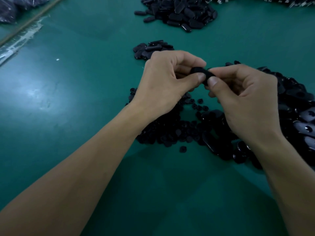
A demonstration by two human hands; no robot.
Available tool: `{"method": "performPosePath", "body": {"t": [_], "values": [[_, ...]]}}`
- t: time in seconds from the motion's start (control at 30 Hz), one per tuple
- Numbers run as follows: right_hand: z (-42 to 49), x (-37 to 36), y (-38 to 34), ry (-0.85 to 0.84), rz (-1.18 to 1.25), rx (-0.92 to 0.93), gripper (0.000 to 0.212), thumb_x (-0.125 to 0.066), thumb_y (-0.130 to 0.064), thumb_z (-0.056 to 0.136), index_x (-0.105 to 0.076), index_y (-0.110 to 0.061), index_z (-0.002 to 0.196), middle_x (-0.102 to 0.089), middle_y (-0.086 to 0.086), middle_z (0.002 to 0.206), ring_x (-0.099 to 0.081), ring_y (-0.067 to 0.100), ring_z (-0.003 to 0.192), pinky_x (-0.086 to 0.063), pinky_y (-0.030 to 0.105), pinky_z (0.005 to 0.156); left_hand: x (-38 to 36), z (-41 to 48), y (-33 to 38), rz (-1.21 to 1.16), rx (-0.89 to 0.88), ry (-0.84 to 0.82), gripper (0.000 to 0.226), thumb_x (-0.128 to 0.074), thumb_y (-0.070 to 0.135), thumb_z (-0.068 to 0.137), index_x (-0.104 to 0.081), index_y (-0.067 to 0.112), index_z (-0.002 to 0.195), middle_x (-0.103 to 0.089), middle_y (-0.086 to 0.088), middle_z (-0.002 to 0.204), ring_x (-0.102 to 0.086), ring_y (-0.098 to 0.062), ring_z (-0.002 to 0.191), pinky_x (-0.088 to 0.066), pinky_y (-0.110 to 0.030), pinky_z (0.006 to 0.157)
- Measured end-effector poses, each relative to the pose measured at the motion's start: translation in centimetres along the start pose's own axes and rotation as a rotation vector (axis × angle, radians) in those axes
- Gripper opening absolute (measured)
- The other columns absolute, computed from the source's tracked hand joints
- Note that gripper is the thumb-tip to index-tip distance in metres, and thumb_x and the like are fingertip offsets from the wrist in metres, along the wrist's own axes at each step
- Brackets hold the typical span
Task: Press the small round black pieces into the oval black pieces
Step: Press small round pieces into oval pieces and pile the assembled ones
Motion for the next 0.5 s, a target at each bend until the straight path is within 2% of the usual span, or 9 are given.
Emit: {"method": "performPosePath", "body": {"t": [0.1, 0.13, 0.2, 0.27, 0.37, 0.5], "values": [[0.1, 0.1, 0.2, 0.029, -0.177, 0.029, 0.024, -0.059, -0.025, 0.099, -0.068, -0.025, 0.122, -0.068, -0.021, 0.095, -0.066, -0.003, 0.087, -0.05, 0.013, 0.083, 0.2, 0.3, -0.2, -0.016, 0.04, 0.067, 0.017, -0.078, 0.006, 0.086, -0.074, 0.02, 0.095, -0.075, 0.004, 0.078, -0.073, -0.01, 0.07, -0.061, -0.026, 0.074], [0.1, 0.3, 0.5, 0.026, -0.284, 0.034, 0.03, -0.057, -0.025, 0.1, -0.065, -0.022, 0.129, -0.067, -0.013, 0.101, -0.063, -0.001, 0.092, -0.048, 0.016, 0.09, 0.4, 0.5, -0.3, -0.009, 0.061, 0.103, 0.016, -0.078, 0.006, 0.086, -0.074, 0.018, 0.096, -0.075, 0.004, 0.079, -0.073, -0.01, 0.068, -0.06, -0.026, 0.073], [0.2, 1.0, 1.3, -0.003, -0.54, -0.009, 0.039, -0.055, -0.026, 0.101, -0.058, -0.019, 0.139, -0.059, 0.004, 0.121, -0.054, 0.021, 0.112, -0.04, 0.036, 0.103, 1.1, 1.2, -0.6, 0.002, 0.107, 0.177, 0.015, -0.077, 0.006, 0.087, -0.074, 0.016, 0.099, -0.076, 0.003, 0.08, -0.073, -0.012, 0.068, -0.061, -0.028, 0.075], [0.3, 1.7, 2.0, -0.034, -0.768, -0.11, 0.044, -0.055, -0.031, 0.099, -0.054, -0.023, 0.142, -0.046, 0.011, 0.133, -0.037, 0.035, 0.125, -0.03, 0.049, 0.105, 1.9, 1.9, -0.9, 0.038, 0.137, 0.205, 0.015, -0.075, 0.007, 0.089, -0.074, 0.016, 0.1, -0.075, 0.002, 0.079, -0.074, -0.014, 0.07, -0.062, -0.031, 0.079], [0.2, 2.0, 2.3, -0.069, -0.904, -0.248, 0.045, -0.053, -0.039, 0.098, -0.051, -0.029, 0.142, -0.037, 0.011, 0.141, -0.027, 0.036, 0.131, -0.024, 0.053, 0.105, 2.4, 2.7, -1.3, 0.119, 0.146, 0.21, 0.019, -0.073, 0.007, 0.088, -0.071, 0.022, 0.1, -0.074, 0.002, 0.077, -0.072, -0.012, 0.069, -0.062, -0.032, 0.083], [0.1, 2.1, 2.5, -0.095, -0.942, -0.29, 0.038, -0.051, -0.035, 0.1, -0.057, -0.03, 0.138, -0.045, 0.014, 0.136, -0.032, 0.039, 0.128, -0.027, 0.051, 0.101, 2.6, 3.9, -2.1, 0.217, 0.168, 0.267, 0.023, -0.069, 0.01, 0.089, -0.068, 0.033, 0.09, -0.073, 0.001, 0.083, -0.07, -0.013, 0.083, -0.059, -0.031, 0.089]]}}
Point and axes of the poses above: each hand's wrist, its own z-axis towards the middle knuckle, its own x-axis out of the back of the hand, y = z × x, the point moved 1 cm from there along z, towards the middle knuckle
